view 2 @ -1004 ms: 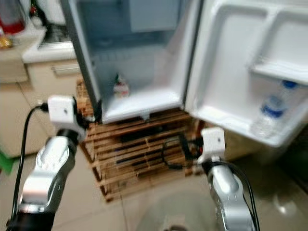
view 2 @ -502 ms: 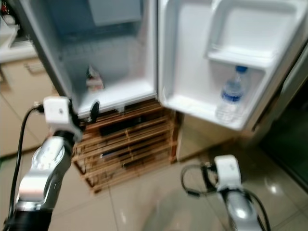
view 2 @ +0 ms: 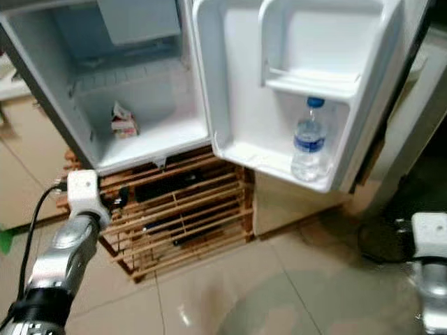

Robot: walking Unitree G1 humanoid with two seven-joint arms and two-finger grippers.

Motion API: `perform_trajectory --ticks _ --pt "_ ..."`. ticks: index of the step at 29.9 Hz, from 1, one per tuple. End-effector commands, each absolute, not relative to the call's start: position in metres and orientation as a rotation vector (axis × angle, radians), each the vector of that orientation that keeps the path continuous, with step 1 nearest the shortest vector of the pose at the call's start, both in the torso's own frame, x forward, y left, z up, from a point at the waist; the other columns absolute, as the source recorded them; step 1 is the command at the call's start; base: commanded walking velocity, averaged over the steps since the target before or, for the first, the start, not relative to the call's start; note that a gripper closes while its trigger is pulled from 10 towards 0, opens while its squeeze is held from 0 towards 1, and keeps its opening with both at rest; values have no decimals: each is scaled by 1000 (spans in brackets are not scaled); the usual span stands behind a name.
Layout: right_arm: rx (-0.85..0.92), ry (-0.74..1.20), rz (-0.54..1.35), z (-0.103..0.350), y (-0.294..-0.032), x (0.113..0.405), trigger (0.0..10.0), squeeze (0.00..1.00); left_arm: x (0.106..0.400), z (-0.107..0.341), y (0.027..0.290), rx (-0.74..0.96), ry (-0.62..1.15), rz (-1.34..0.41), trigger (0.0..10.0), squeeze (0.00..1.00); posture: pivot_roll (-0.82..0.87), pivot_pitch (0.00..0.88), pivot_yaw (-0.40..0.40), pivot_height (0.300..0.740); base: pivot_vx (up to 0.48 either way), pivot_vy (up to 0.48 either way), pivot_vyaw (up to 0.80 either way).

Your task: Restocking fridge

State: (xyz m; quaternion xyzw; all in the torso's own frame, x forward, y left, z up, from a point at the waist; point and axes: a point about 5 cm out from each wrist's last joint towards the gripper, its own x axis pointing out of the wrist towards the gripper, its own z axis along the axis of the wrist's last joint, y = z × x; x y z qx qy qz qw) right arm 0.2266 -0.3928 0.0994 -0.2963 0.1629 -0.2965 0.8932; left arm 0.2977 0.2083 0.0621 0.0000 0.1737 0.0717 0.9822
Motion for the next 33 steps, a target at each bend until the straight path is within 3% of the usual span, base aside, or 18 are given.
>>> perform_trajectory --ticks 1,4,10,13,22,32,33 --pt "-661 288 -630 110 -396 233 10000 0 302 69 205 35 315 125 10000 0 -167 0 91 740 0 0 0" --pt "-739 242 -623 126 -400 245 10000 0 300 56 201 53 355 108 10000 0 -164 0 88 740 0 0 0" --pt "-712 159 -607 147 -399 261 10000 0 298 49 204 53 376 118 10000 0 -155 0 82 740 0 0 0" --pt "-651 24 -482 162 -376 282 10000 0 301 55 206 -26 325 130 10000 0 -157 0 82 740 0 0 0" --pt "-593 -48 -323 162 -343 307 10000 0 306 60 193 -62 273 70 10000 0 -166 0 81 740 0 0 0" --pt "-444 -88 -91 149 -289 308 10000 0 306 56 194 -68 282 62 10000 0 -175 0 91 740 0 0 0" --pt "-395 -104 -19 149 -273 306 10000 0 306 54 193 -64 292 53 10000 0 -179 0 96 740 0 0 0"
